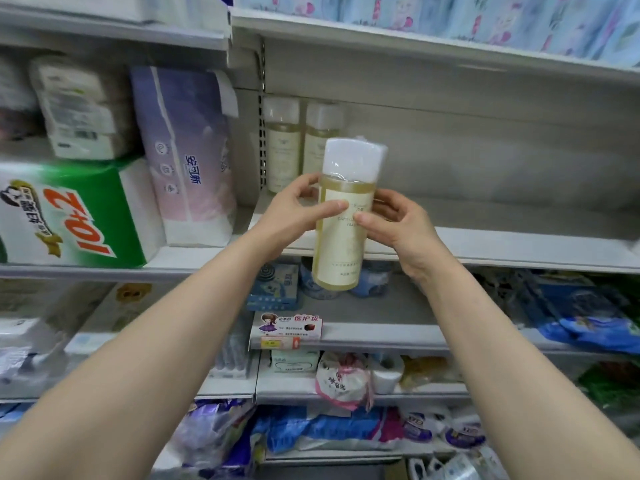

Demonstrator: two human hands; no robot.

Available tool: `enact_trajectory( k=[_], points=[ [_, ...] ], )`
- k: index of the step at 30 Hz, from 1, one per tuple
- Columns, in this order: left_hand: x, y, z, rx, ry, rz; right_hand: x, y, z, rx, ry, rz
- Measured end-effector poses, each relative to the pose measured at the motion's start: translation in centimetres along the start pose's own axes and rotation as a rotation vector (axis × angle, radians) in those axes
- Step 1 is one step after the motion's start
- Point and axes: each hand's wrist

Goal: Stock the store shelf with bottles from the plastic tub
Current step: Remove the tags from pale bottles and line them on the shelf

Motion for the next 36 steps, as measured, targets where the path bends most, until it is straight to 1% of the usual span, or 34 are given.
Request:
enact_trajectory(
  k=[8, 12, 15, 17, 20, 22, 26, 29, 33, 36],
  points=[
    [-1.3, 3.0, -0.5, -0.060, 0.023, 0.026, 2.0, 2.8, 0.7, 0.037, -0.005, -0.012],
    [-1.3, 3.8, -0.7, -0.100, 0.049, 0.025, 2.2, 3.4, 1.3, 0.067, -0.001, -0.029],
    [-1.5, 4.0, -0.4, -0.122, 0.042, 0.056, 2.1, 3.6, 1.0, 0.068, -0.004, -0.044],
    [-1.6, 3.8, -0.2, -0.114, 0.012, 0.091, 2.0, 3.7, 0.5, 0.064, -0.007, -0.060],
    [-1.7, 3.5, 0.2, -0.094, -0.023, 0.090, 1.8, 3.6, -0.1, 0.068, 0.005, -0.084],
    [-1.9, 3.2, 0.4, -0.091, -0.049, 0.062, 1.4, 3.5, -0.4, 0.083, 0.010, -0.109],
    [-2.5, 2.7, 1.4, -0.055, -0.032, -0.065, 0.4, 3.0, -1.2, 0.112, 0.028, -0.166],
    [-2.9, 1.7, 3.0, -0.056, 0.091, -0.118, -0.1, 2.6, -3.1, 0.104, -0.078, -0.191],
    [-3.6, -0.2, 4.5, -0.073, 0.272, -0.190, -0.8, 2.3, -5.8, 0.025, -0.182, -0.239],
    [-3.9, -0.9, 5.0, -0.077, 0.316, -0.217, -1.1, 2.1, -5.9, -0.002, -0.219, -0.275]
  ],
)
Point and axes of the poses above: each hand's wrist, its own y-axis towards the middle knuckle, its own x-axis out of the back of the hand, z = x × y, and after that the axes turned 12 degrees about -x, right-handed
